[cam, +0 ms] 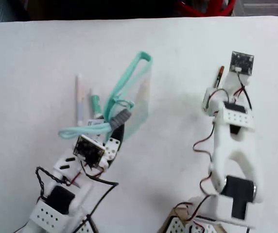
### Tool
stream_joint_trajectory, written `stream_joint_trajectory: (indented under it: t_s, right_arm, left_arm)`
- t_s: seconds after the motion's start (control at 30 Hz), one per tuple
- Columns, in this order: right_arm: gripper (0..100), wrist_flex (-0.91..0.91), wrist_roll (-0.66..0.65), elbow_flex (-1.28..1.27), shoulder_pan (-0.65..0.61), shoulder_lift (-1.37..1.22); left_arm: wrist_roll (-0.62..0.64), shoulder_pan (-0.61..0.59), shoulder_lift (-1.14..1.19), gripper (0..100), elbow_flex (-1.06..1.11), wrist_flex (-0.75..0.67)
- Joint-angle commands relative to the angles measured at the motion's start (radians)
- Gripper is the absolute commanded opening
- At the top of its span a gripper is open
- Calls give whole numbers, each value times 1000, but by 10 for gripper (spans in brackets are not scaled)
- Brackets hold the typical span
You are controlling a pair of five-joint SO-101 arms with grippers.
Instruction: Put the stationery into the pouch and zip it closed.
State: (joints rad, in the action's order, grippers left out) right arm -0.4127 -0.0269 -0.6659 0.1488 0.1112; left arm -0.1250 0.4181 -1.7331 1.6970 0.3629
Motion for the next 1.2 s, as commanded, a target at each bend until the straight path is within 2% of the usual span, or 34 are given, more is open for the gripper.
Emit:
stream_joint_trajectory:
  t_s: [0.0,0.17,0.4,0.57,0.83,0.97,1.17]
  right_arm:
    - [18,160,-68,-161,-45,193]
    - [18,338,-207,-354,-137,329]
    - [18,343,-213,-377,-150,430]
    - [18,334,-219,-373,-166,634]
    - [18,151,-219,-164,-453,1026]
    - [18,110,-219,3,-584,989]
    - [18,108,-219,212,-634,707]
  left_arm:
    - [3,-4,4,46,-2,-9]
    - [3,-4,4,46,-2,-9]
    - [2,-4,4,46,-2,-9]
    - [2,-4,4,46,-3,-11]
    - [2,-4,4,46,-5,-11]
    - [2,-4,4,46,-5,-11]
    - [2,-8,4,46,-6,-11]
